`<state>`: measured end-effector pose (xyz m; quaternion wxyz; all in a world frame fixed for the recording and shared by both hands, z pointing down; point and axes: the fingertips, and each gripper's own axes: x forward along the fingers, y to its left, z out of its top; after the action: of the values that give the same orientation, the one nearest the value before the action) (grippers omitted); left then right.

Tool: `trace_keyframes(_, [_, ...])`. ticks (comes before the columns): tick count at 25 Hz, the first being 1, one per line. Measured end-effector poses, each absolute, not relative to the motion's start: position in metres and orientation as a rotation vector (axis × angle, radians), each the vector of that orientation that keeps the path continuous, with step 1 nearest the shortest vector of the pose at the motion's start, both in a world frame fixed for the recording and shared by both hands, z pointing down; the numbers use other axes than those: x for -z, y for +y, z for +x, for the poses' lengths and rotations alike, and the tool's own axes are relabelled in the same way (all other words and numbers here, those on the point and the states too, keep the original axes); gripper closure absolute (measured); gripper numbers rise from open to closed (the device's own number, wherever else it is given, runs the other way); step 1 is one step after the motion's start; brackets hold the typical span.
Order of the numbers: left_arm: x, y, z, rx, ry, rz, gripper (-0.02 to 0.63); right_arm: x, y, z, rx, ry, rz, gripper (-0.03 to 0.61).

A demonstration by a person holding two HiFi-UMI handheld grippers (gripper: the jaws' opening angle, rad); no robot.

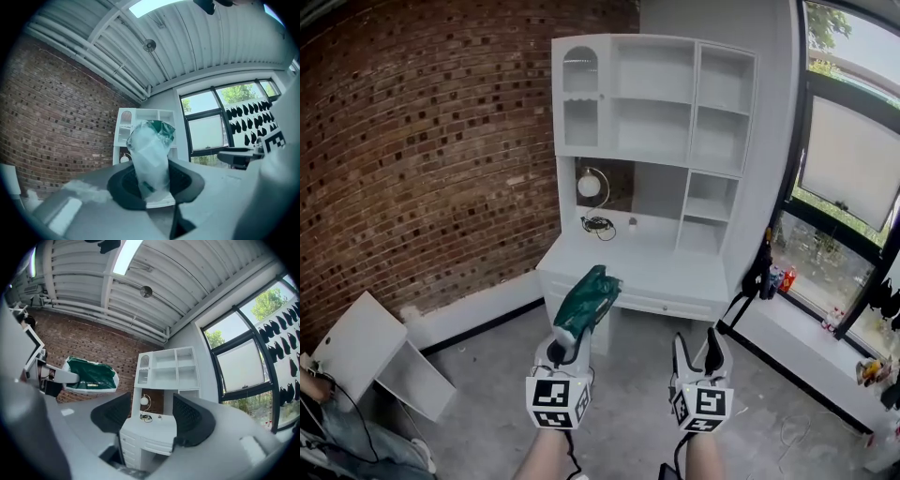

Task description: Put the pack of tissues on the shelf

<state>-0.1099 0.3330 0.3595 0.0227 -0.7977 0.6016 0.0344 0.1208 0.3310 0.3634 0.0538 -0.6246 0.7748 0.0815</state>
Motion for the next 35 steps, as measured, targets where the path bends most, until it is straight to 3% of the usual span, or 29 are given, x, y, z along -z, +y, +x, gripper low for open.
trace_keyframes(35, [-0.361, 0.081, -0.077, -0.257, 1.928, -2.461, 0.514, -0.371, 0.072, 0.166, -0.240, 2.364, -1.864, 0.305])
